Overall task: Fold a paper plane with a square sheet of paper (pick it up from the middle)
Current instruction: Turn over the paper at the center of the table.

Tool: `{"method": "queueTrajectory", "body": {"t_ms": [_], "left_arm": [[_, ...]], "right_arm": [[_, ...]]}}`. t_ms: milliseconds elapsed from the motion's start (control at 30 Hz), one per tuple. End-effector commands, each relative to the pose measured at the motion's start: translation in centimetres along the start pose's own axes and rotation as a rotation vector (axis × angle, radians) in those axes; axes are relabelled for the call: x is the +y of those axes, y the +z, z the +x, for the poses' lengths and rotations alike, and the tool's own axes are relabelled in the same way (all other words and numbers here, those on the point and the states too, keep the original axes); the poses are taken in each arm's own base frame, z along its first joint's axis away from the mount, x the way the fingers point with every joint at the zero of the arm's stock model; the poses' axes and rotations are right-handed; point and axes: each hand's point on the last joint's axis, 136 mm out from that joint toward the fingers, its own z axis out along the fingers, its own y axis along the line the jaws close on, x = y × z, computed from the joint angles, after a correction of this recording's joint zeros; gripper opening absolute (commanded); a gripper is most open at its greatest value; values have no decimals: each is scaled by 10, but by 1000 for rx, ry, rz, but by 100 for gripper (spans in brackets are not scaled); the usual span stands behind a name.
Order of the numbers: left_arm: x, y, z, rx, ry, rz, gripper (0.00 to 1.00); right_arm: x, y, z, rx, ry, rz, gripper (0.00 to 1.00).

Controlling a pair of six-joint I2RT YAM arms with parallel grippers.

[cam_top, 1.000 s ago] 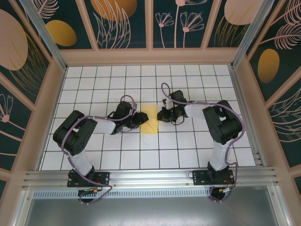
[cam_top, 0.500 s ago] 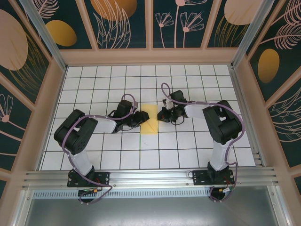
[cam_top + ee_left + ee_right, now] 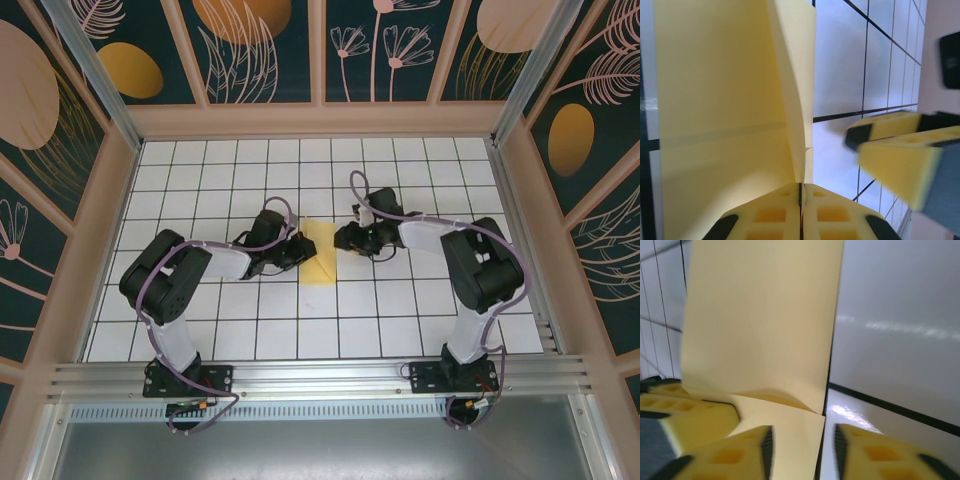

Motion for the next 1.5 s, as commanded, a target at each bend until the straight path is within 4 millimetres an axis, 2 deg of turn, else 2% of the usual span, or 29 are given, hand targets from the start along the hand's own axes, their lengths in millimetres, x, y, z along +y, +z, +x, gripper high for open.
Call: {"method": "queueTrajectory", "body": {"t_ms": [0,67,200,367,467,633,733,867,933,1000,1200,1367,1467], "left_arm": [[-9,-6,-8,-27,55,-23,7],[-13,-12,-12,-42,77,-41,5],[-26,-36,-24,-94,141,-115,4],[-41,-84,-54,-214,263,-314,4],[-48,-115,-74,-289,341,-454,4],[-48,-158,-108,-411,438,-760,4],[-41,-169,-123,-457,483,-951,4],[-22,-156,-128,-434,537,-1231,5],[-13,-150,-128,-422,576,-1357,4],[-4,-135,-128,-400,613,-1425,4],[11,-80,-119,-339,675,-1462,3],[23,-29,-97,-269,742,-1479,3],[29,-9,-85,-241,748,-1455,4]], "right_arm": [[2,-36,-28,-156,-32,70,55],[0,-55,-37,-237,-55,118,64],[-6,-90,-51,-366,-73,187,74],[-13,-127,-62,-488,-65,224,88],[-23,-140,-65,-527,-36,243,99],[-37,-151,-66,-555,33,223,99],[-39,-155,-67,-572,49,213,99],[-40,-158,-67,-563,67,206,96],[-47,-161,-68,-571,90,231,96],[-55,-165,-69,-580,124,257,95],[-79,-167,-66,-577,210,290,94],[-90,-169,-64,-574,251,303,94],[-93,-170,-63,-571,259,308,94]]}}
